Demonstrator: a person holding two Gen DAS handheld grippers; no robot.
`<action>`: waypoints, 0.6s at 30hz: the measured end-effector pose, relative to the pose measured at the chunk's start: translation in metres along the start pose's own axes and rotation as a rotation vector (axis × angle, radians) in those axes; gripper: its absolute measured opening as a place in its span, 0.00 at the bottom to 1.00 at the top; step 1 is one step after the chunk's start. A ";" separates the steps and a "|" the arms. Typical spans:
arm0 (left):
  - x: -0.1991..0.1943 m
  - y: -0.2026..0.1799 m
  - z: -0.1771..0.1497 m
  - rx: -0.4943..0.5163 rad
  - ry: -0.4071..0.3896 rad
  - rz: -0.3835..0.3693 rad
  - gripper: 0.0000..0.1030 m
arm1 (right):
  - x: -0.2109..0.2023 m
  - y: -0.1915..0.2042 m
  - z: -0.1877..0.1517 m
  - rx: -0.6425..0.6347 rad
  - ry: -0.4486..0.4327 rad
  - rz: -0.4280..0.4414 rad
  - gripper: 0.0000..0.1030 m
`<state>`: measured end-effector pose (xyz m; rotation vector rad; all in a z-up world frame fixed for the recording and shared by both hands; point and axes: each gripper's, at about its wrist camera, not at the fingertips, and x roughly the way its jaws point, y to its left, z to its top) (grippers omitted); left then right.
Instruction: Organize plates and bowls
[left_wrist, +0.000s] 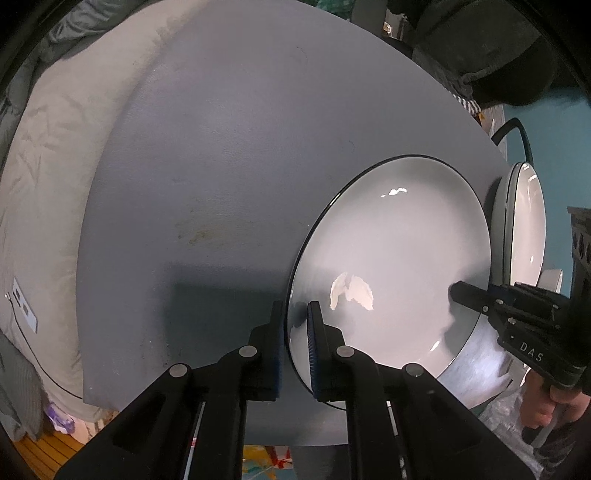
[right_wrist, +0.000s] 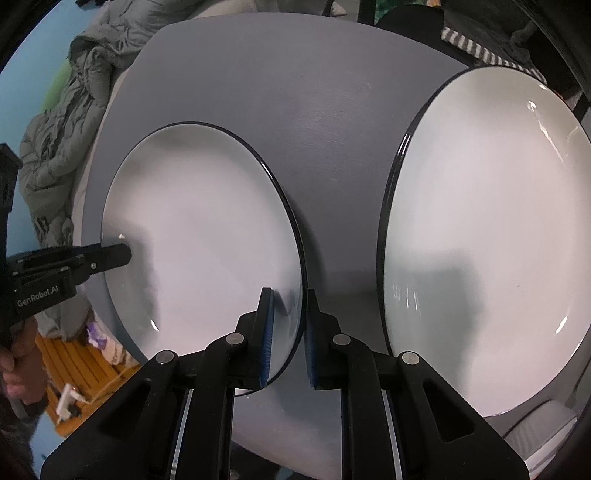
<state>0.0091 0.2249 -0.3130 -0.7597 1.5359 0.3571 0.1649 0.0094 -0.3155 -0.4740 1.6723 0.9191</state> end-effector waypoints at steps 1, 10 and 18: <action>0.001 -0.002 -0.001 0.001 0.000 0.000 0.10 | 0.000 0.001 0.000 0.001 0.000 -0.003 0.14; -0.005 -0.001 -0.005 0.007 -0.020 -0.022 0.10 | -0.005 0.006 0.004 -0.003 0.001 -0.014 0.13; -0.022 -0.012 -0.008 0.054 -0.045 0.008 0.10 | -0.016 0.011 0.004 -0.006 0.003 -0.016 0.12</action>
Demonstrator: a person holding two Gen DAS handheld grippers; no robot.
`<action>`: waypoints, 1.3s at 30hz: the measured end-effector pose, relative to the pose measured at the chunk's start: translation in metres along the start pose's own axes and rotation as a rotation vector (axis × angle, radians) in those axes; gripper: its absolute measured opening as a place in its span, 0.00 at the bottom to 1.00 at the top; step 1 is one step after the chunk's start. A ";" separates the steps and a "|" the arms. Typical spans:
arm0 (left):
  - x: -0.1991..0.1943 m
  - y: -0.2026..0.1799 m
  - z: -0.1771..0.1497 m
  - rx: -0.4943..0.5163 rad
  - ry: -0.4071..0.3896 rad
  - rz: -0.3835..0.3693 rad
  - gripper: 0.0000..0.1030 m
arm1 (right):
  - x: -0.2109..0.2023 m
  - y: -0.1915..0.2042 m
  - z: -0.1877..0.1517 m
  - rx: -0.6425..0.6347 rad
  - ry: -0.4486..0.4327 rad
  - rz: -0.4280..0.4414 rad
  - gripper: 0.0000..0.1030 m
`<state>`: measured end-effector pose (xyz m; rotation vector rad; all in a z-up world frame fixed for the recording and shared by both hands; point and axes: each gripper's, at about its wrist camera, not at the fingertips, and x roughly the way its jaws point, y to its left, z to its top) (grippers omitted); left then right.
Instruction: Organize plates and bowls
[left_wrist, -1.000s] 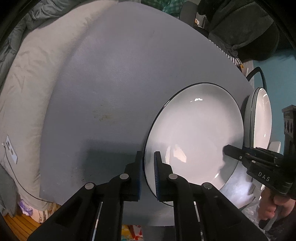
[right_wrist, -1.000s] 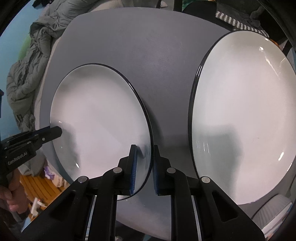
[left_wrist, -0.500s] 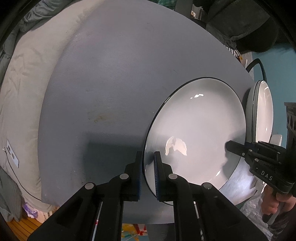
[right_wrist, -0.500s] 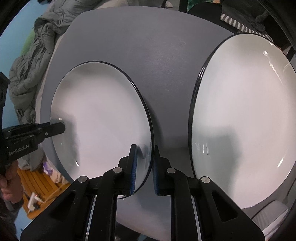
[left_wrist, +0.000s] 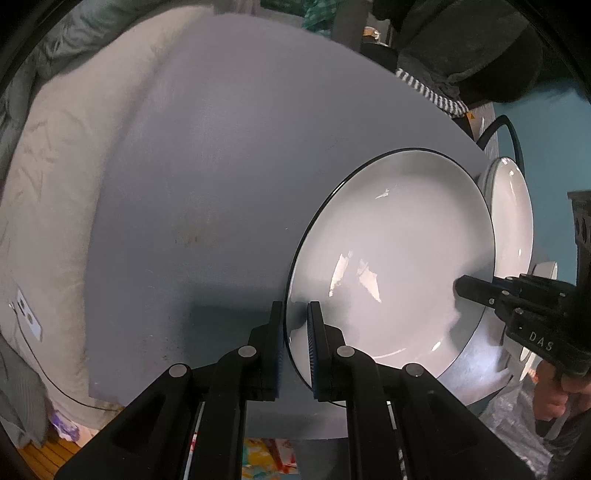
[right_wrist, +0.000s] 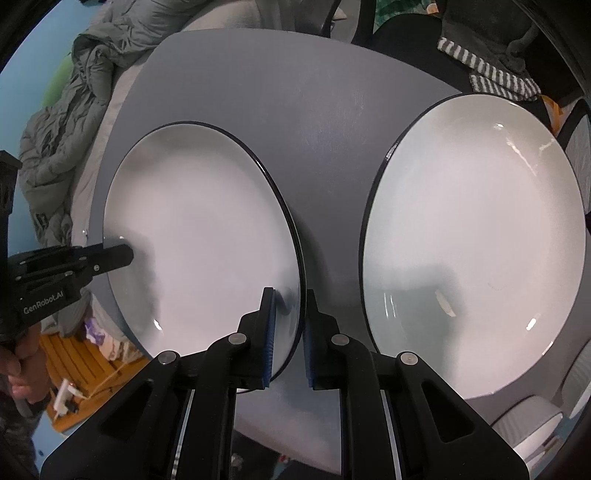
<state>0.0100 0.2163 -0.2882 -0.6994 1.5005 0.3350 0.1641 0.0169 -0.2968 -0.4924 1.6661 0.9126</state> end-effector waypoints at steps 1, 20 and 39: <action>-0.002 -0.002 0.000 0.011 -0.002 0.005 0.11 | -0.002 -0.001 -0.001 0.006 0.001 0.002 0.12; -0.013 -0.084 0.020 0.155 -0.018 -0.058 0.10 | -0.050 -0.070 -0.035 0.140 -0.063 0.030 0.12; -0.001 -0.164 0.055 0.266 0.013 -0.036 0.10 | -0.068 -0.147 -0.043 0.288 -0.095 0.067 0.13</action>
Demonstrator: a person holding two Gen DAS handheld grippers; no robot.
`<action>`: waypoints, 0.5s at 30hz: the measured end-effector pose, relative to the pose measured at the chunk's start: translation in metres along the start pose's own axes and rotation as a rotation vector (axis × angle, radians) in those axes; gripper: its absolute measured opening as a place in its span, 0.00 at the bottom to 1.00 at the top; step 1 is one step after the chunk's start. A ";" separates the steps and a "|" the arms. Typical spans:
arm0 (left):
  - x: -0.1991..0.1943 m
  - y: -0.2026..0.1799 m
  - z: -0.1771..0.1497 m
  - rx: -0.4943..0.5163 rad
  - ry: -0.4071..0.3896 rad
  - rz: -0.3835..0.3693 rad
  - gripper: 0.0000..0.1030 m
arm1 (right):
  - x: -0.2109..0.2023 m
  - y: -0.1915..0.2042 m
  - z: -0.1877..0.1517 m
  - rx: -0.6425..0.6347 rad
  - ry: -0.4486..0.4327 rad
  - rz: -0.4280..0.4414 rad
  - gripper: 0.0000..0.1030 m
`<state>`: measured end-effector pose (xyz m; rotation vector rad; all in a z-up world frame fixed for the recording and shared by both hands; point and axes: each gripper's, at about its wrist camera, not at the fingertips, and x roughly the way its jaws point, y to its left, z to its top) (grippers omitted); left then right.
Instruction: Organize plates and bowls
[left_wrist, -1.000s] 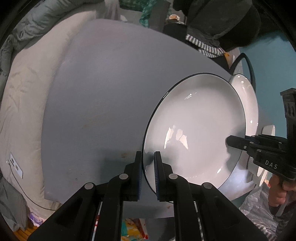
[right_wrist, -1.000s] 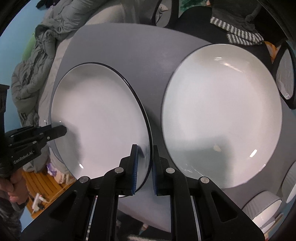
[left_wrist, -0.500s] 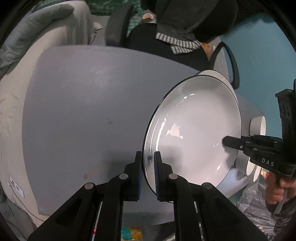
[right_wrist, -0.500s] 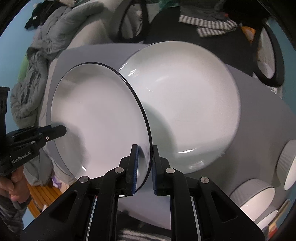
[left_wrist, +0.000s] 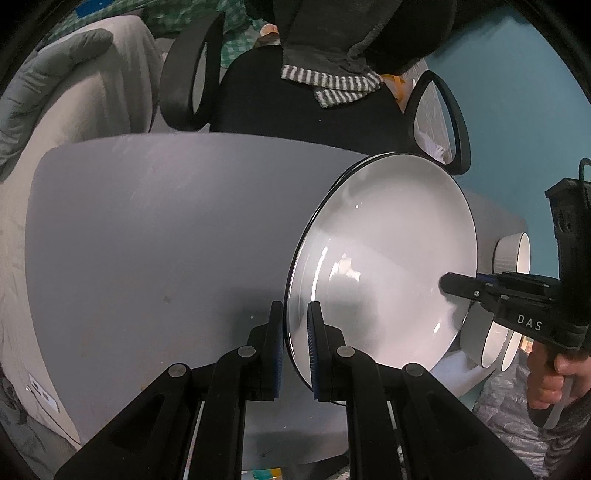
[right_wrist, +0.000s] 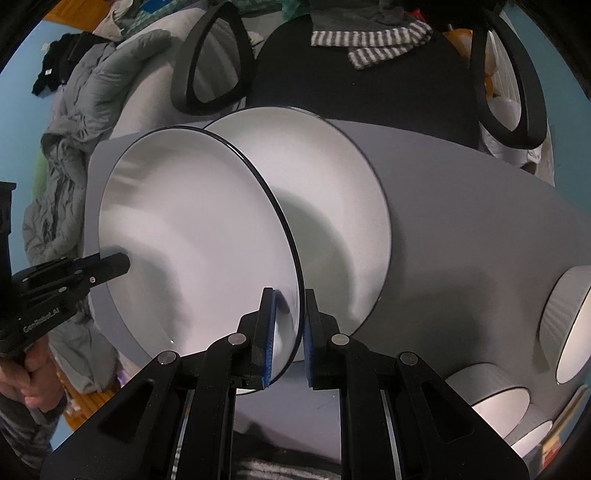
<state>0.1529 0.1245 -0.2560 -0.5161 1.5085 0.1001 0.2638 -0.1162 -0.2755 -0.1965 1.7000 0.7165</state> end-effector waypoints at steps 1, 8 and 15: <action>0.000 -0.002 0.001 0.003 0.001 0.005 0.11 | 0.000 -0.001 0.002 0.003 -0.001 0.001 0.13; 0.002 -0.011 0.008 0.006 0.017 0.015 0.11 | -0.001 -0.012 0.008 0.017 0.007 0.016 0.13; 0.009 -0.017 0.016 0.014 0.036 0.024 0.10 | 0.001 -0.022 0.009 0.034 0.015 0.009 0.13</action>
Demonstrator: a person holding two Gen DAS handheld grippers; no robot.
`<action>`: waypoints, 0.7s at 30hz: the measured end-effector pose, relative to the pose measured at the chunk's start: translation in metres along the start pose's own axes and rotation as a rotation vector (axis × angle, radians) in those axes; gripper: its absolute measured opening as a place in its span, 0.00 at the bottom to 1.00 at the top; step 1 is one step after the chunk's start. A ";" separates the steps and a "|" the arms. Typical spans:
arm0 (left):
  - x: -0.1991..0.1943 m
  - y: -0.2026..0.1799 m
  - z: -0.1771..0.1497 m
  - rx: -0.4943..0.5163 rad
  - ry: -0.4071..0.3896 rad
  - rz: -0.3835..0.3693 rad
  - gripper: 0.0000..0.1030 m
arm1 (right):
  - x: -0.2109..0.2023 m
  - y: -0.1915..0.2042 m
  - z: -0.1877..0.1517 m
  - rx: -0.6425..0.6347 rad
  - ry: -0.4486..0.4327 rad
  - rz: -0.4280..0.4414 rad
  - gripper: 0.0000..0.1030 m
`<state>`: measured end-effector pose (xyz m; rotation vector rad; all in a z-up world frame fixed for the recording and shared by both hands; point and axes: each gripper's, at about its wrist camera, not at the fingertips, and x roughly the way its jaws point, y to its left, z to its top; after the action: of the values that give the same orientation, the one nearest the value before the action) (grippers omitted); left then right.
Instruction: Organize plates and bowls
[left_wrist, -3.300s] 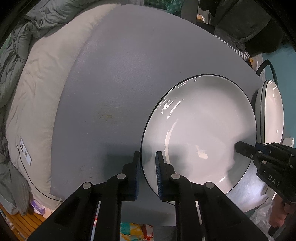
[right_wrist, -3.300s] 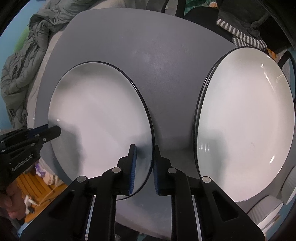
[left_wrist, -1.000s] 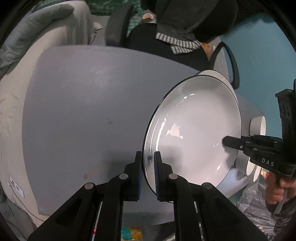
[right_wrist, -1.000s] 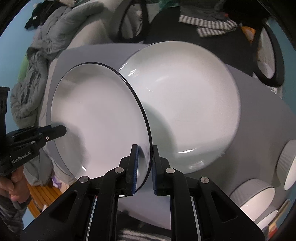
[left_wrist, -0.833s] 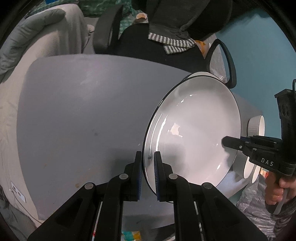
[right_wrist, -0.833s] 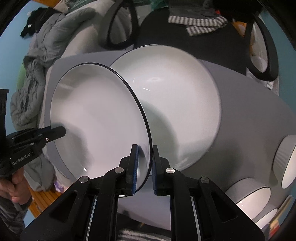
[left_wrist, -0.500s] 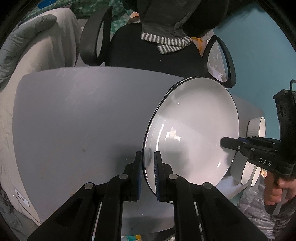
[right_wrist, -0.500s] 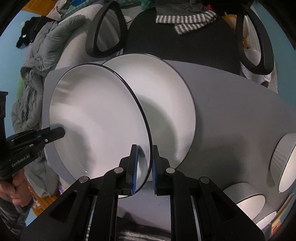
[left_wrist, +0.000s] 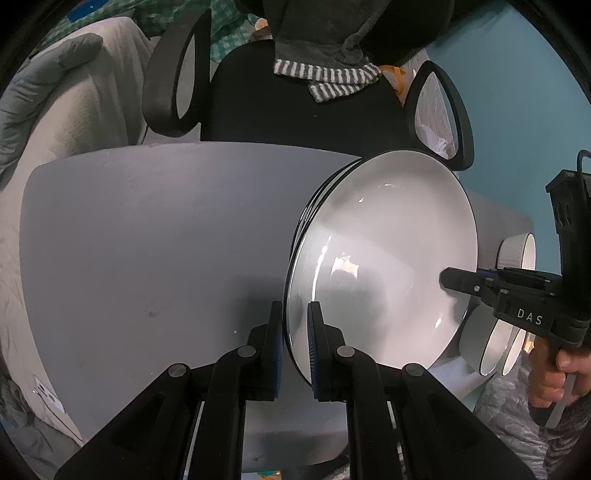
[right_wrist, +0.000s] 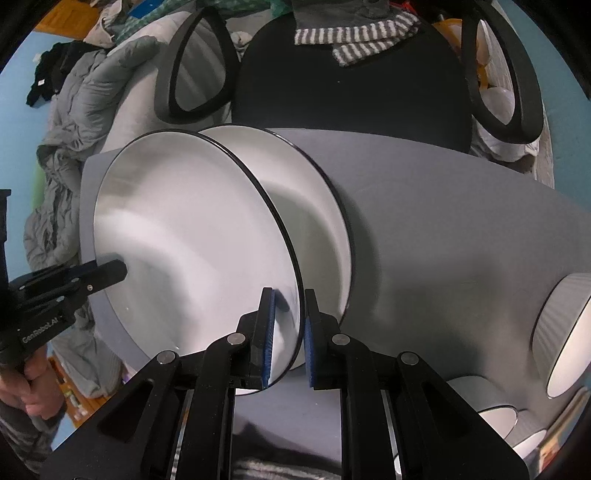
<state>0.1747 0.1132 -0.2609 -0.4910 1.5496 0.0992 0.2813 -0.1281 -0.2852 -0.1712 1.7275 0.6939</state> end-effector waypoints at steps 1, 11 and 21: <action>0.001 -0.001 0.001 0.002 0.002 0.001 0.11 | 0.000 -0.001 0.000 0.002 0.001 -0.002 0.13; 0.010 -0.002 0.006 0.006 0.026 0.011 0.11 | 0.005 -0.002 0.006 -0.005 0.014 -0.046 0.15; 0.016 -0.002 0.010 0.000 0.038 0.021 0.10 | 0.008 0.001 0.008 0.006 0.037 -0.054 0.25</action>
<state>0.1850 0.1108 -0.2766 -0.4790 1.5927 0.1066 0.2851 -0.1209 -0.2935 -0.2275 1.7537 0.6495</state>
